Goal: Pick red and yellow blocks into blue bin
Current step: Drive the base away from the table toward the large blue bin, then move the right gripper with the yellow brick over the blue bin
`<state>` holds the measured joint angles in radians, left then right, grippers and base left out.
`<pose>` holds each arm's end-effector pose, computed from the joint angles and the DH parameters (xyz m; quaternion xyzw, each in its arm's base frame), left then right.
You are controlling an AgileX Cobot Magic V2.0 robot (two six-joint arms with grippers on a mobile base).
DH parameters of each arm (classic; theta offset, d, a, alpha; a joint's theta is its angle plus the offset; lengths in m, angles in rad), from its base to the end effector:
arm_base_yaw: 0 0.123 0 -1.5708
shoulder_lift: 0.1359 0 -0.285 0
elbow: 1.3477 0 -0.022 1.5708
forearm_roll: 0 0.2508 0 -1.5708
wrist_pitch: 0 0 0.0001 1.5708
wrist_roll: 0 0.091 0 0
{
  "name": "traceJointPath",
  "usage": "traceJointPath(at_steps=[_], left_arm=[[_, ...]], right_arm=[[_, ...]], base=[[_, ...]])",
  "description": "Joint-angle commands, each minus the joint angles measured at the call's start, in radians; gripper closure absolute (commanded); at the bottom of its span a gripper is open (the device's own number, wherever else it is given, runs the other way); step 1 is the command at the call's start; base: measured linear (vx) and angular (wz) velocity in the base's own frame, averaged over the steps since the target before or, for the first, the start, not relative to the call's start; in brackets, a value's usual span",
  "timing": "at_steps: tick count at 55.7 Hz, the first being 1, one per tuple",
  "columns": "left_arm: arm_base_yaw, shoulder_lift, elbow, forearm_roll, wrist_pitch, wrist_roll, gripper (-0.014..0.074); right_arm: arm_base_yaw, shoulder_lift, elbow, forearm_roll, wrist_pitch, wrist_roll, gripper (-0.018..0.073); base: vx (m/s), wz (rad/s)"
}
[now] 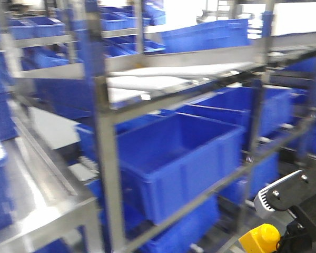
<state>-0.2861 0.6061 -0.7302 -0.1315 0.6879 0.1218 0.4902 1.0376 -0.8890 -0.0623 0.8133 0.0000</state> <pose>0.1046 -0.0387 0.3484 0.1514 0.8389 -0.1044 0.5122 0.1781 0.0904 0.3226 -0.2400 0.9085 0.0550 0.3376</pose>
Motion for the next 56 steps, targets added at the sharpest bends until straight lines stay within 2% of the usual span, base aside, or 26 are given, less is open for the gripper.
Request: traceJointPath(at_steps=[1,56], left_arm=[[0.0,0.003,-0.026,-0.012,-0.081,-0.001,0.0225],[0.0,0.003,-0.026,-0.012,-0.081,-0.001,0.0225]], right_arm=[[0.0,-0.019,-0.027,-0.01,-0.057,-0.009,0.0284],[0.0,-0.019,-0.027,-0.01,-0.056,-0.009,0.0284]], base=[[0.17,0.65],[0.11,0.58]])
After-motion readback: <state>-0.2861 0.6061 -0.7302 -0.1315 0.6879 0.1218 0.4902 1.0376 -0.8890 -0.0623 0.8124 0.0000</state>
